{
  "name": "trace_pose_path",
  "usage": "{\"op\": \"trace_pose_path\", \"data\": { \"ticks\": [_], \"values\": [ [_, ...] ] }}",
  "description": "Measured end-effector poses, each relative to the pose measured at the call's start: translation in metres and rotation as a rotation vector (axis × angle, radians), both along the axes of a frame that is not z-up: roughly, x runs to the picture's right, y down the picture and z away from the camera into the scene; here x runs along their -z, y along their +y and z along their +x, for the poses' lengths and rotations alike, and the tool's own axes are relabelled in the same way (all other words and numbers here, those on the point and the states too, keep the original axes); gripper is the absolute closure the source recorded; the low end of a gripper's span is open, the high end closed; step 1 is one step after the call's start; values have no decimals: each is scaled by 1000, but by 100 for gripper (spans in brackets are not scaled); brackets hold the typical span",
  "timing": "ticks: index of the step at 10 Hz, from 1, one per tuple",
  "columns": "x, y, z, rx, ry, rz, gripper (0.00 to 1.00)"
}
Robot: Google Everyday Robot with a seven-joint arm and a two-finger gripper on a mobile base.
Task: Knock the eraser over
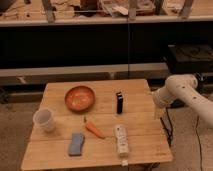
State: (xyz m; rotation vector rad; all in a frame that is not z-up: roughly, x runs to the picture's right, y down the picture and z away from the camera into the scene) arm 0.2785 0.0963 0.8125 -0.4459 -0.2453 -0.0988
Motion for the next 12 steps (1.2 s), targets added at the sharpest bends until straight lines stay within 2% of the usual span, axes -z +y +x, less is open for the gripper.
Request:
{"op": "trace_pose_path", "data": {
  "ticks": [2, 4, 5, 9, 10, 11, 12],
  "values": [
    [0, 0, 0, 0, 0, 0, 22],
    [-2, -1, -4, 3, -7, -1, 36],
    [-3, -3, -9, 9, -15, -1, 40],
    [-4, -4, -9, 13, -24, -2, 40],
    [-5, -5, -11, 17, -29, -3, 43],
    [-6, -6, -14, 20, -32, -4, 48],
    [-7, -9, -24, 26, -39, -4, 60]
  ]
}}
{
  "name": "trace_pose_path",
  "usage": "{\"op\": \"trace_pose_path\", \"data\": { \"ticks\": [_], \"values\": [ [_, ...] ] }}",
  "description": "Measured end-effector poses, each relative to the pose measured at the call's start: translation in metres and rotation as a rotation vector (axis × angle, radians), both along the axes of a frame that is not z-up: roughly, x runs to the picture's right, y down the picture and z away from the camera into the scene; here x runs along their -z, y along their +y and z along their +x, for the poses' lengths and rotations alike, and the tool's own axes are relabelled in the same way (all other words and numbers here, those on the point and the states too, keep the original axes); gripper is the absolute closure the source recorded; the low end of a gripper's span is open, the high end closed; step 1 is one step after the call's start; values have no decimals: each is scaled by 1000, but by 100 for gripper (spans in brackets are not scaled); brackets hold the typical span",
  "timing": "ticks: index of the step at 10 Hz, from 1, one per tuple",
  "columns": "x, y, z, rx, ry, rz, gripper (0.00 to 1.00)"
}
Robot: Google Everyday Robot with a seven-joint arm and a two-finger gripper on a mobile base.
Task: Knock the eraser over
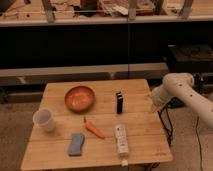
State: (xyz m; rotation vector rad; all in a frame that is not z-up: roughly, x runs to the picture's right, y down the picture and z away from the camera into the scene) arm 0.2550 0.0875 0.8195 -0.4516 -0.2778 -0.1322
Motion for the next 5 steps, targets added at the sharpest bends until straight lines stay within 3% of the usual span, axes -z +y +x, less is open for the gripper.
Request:
{"op": "trace_pose_path", "data": {
  "ticks": [3, 5],
  "values": [
    [-3, -3, -14, 9, -14, -3, 92],
    [-4, -4, -15, 16, -18, -5, 100]
  ]
}}
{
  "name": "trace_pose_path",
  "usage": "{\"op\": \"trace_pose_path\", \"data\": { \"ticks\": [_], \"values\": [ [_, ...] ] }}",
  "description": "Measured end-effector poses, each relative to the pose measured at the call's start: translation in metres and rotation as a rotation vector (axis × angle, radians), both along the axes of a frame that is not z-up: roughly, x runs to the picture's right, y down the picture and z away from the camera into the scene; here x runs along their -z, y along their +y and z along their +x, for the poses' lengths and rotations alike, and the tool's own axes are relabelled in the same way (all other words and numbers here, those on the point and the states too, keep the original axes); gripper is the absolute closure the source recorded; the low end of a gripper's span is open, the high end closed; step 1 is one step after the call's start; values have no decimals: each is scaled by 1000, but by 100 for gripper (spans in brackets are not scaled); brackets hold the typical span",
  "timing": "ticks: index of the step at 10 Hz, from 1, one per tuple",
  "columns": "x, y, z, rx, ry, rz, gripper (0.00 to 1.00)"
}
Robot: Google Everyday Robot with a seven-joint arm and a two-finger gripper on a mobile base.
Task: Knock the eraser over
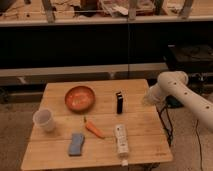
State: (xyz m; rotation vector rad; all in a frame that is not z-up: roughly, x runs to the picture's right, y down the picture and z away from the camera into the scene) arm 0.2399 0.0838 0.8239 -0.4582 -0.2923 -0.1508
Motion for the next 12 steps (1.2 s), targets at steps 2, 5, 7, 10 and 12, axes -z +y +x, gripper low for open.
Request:
{"op": "trace_pose_path", "data": {
  "ticks": [2, 5, 7, 10, 12],
  "values": [
    [-4, 0, -14, 4, 2, -3, 100],
    [-9, -3, -31, 14, -2, -6, 100],
    [-12, -3, -34, 18, -2, -7, 100],
    [-16, -6, -59, 28, -8, -8, 100],
    [-18, -6, -61, 30, -6, -9, 100]
  ]
}}
